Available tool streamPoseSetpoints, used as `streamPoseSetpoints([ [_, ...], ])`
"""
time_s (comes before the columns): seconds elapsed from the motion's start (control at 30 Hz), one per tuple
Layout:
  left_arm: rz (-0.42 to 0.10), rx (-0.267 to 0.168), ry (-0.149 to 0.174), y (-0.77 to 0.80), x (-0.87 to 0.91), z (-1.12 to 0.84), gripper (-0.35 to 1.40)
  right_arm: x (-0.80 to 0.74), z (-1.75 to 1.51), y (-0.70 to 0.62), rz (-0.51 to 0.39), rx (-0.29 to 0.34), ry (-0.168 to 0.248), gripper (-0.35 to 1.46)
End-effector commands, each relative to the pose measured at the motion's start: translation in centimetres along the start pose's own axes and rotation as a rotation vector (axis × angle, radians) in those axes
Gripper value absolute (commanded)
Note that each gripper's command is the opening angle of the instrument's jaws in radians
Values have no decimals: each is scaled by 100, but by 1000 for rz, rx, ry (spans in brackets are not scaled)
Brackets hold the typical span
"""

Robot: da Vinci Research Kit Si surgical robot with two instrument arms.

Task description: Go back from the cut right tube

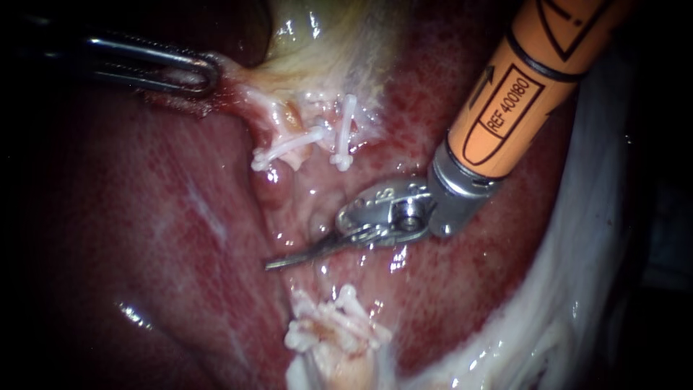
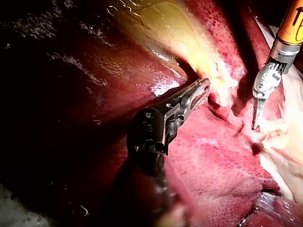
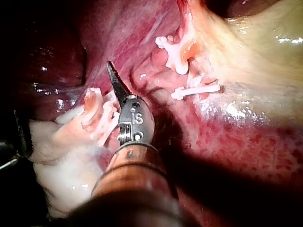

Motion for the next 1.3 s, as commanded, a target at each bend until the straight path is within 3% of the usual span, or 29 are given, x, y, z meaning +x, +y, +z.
streamPoseSetpoints([
  [0.03, 0, 0, 0, 0, 0, 0, -35, 2, 0, 0, 1, -7, 7, -25],
  [0.1, 0, 0, 0, 0, 0, 0, -35, 4, 1, -1, 0, -9, 26, 57],
  [0.13, 0, 0, 0, 0, 0, 0, -35, 5, 2, 0, 0, -6, 38, 83],
  [0.2, 0, -1, 0, 0, -1, 0, -35, 6, 4, 0, 11, -11, 58, 109],
  [0.27, 0, -1, 0, 0, -1, -1, -35, 7, 5, 0, 11, -19, 66, 121],
  [0.47, 0, -1, -1, -1, -1, -1, -35, 8, 6, -2, 12, -60, 77, 140],
  [0.6, 1, -1, -1, -1, -2, -2, -35, 7, -5, -13, -2, -147, 103, 143],
  [0.7, 1, -2, -1, -1, -2, -2, -35, 7, -22, -28, -105, -288, 108, 145],
  [0.8, 1, -2, -1, -3, -2, -2, -35, 7, -38, -42, -212, -435, 59, 145],
  [0.83, 1, -2, -1, -4, -3, -2, -35, 6, -45, -47, -249, -481, 13, 145],
  [0.93, 2, -3, -1, -5, -3, -2, -35, 3, -63, -57, -311, -551, -129, 145],
  [1.07, 2, -3, -2, -6, -4, -3, -35, -6, -87, -65, -335, -608, -243, 145],
  [1.3, 2, -3, -2, -7, -4, -3, -35, -27, -123, -71, -346, -618, -269, 145],
])
